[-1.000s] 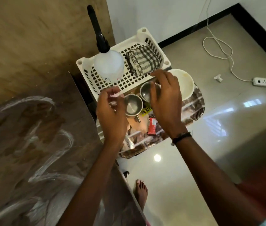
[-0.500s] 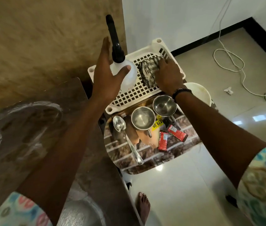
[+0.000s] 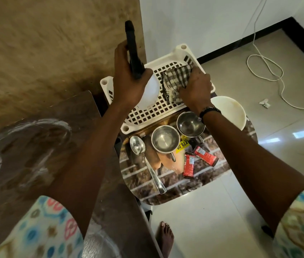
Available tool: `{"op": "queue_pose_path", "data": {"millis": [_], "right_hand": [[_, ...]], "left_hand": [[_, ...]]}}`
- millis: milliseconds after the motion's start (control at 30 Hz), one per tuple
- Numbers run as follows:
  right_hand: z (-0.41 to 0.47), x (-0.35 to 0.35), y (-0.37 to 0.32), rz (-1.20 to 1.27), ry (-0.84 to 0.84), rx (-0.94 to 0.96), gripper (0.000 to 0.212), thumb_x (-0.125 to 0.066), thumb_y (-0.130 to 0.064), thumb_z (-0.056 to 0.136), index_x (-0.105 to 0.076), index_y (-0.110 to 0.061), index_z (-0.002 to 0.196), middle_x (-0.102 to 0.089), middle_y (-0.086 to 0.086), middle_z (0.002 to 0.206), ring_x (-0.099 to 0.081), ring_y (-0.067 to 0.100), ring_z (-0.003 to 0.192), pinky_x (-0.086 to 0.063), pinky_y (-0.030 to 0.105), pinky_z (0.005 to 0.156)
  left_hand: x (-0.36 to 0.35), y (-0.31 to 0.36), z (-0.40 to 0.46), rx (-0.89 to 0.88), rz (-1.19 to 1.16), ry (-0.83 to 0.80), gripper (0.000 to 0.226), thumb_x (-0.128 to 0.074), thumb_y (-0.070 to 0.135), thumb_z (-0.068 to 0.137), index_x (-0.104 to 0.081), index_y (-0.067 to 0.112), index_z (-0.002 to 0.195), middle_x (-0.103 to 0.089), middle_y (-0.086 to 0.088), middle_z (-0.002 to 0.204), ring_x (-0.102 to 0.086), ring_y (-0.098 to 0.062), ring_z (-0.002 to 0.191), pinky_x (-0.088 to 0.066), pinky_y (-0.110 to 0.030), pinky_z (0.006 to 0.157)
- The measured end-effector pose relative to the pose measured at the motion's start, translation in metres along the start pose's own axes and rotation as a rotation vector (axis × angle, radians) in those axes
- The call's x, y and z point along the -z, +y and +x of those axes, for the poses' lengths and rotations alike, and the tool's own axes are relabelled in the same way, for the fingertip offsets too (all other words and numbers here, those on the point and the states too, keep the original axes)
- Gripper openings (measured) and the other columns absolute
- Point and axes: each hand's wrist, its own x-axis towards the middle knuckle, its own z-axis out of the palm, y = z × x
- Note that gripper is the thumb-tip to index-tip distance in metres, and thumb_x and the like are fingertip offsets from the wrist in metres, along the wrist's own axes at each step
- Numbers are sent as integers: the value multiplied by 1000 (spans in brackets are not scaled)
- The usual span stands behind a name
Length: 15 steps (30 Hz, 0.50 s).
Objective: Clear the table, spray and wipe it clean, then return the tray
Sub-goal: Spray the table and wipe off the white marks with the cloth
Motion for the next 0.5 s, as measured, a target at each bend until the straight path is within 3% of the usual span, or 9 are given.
{"op": "queue_pose_path", "data": {"millis": [100,200,267,367,433,500], "right_hand": [[-2,1,-1,25,-24,68,52,-64,-20,79,-48,-4,127,-52,17,129,-43,34,121,-38,44,103],[-8,6,-7,242,-63,70,50,-66,-17,77,-52,-6,124,-51,17,128,-48,31,120,-41,46,104],[-13,15,-12,318,-40,97,47,-65,-16,80,-51,-6,124,-53,14,126,-50,27,116,-43,41,101],[-24,32,-22,501,6,75,38,-63,-17,84,-53,-13,120,-62,-2,109,-58,12,98,-49,24,84],[-30,43,-29,654,-29,-20,31,-63,-18,87,-53,-20,117,-61,-14,96,-59,2,86,-49,15,73],[-40,53,-38,803,-82,-108,25,-62,-20,89,-53,-25,112,-63,-15,96,-63,3,88,-53,21,76]], "left_hand": [[-7,-5,-2,-5,-29,42,60,-71,12,75,-42,-4,125,-47,-18,122,-50,-14,98,-41,-12,85],[-13,-6,-4,19,-95,79,58,-74,14,76,-45,1,125,-52,-11,121,-49,5,104,-37,-4,86],[-16,-6,-5,41,-123,112,50,-69,11,81,-46,4,124,-56,5,111,-51,11,100,-39,-5,86],[-16,-4,-7,10,-124,147,39,-66,15,84,-49,8,118,-59,25,101,-58,-4,104,-47,-23,93],[-12,1,-9,-2,-131,153,39,-67,17,85,-50,5,118,-58,22,102,-60,-10,104,-49,-26,91],[1,11,-17,-26,-140,171,40,-66,17,85,-51,3,119,-57,15,103,-59,-7,101,-46,-18,88]]}}
